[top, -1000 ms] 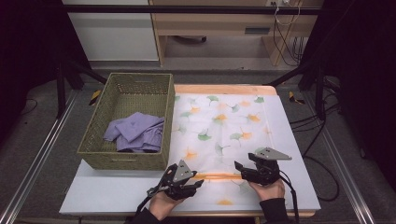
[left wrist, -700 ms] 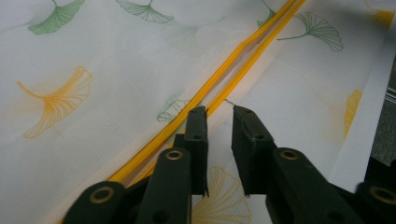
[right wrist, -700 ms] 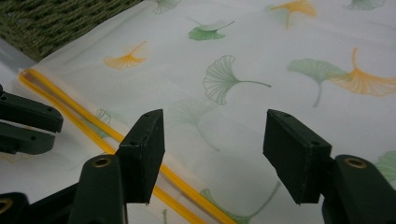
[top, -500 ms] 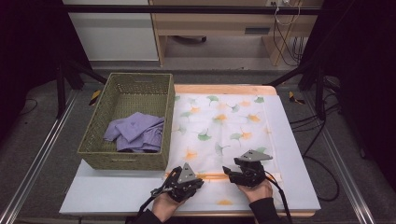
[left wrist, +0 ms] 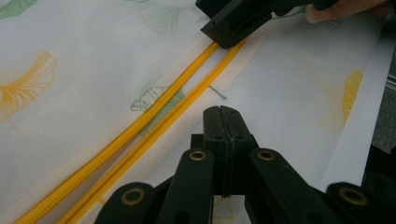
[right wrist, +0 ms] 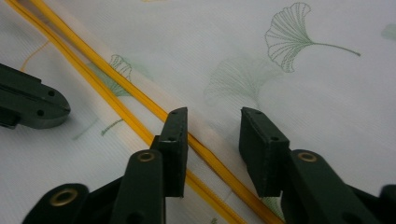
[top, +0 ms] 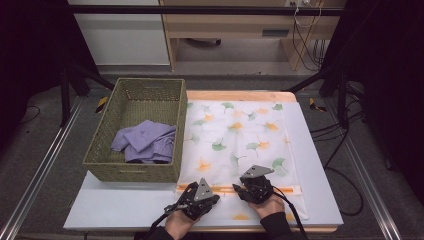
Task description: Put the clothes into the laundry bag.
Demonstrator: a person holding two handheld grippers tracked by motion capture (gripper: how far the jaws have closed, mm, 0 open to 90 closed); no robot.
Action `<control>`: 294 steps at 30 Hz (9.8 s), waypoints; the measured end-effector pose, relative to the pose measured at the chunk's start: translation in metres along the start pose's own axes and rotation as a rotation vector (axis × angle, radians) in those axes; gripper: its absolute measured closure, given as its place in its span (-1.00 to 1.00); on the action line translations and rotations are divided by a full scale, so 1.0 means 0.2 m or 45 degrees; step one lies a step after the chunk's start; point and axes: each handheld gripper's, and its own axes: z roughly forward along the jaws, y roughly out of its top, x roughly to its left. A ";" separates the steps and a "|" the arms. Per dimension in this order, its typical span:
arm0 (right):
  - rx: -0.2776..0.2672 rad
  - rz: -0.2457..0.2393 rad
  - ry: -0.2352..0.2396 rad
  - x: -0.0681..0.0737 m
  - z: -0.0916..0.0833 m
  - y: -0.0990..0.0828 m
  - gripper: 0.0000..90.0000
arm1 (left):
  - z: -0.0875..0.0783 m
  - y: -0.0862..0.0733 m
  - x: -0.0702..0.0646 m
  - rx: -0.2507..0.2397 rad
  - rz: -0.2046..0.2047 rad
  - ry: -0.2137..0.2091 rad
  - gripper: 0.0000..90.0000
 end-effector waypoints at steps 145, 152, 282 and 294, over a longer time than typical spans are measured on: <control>-0.392 0.117 -0.025 -0.10 -0.23 0.12 0.90 | -0.45 0.05 0.12 -0.165 -0.065 0.216 -0.03; -0.390 0.116 -0.026 -0.10 -0.22 0.12 0.90 | -0.56 0.10 0.19 -0.222 -0.106 0.259 -0.21; -0.320 0.099 -0.011 -0.12 -0.20 0.10 0.95 | -0.47 0.20 1.04 0.016 -0.290 0.782 0.83; -0.318 0.100 -0.012 -0.12 -0.19 0.10 0.96 | -0.60 0.21 1.02 -0.256 -0.303 0.822 0.84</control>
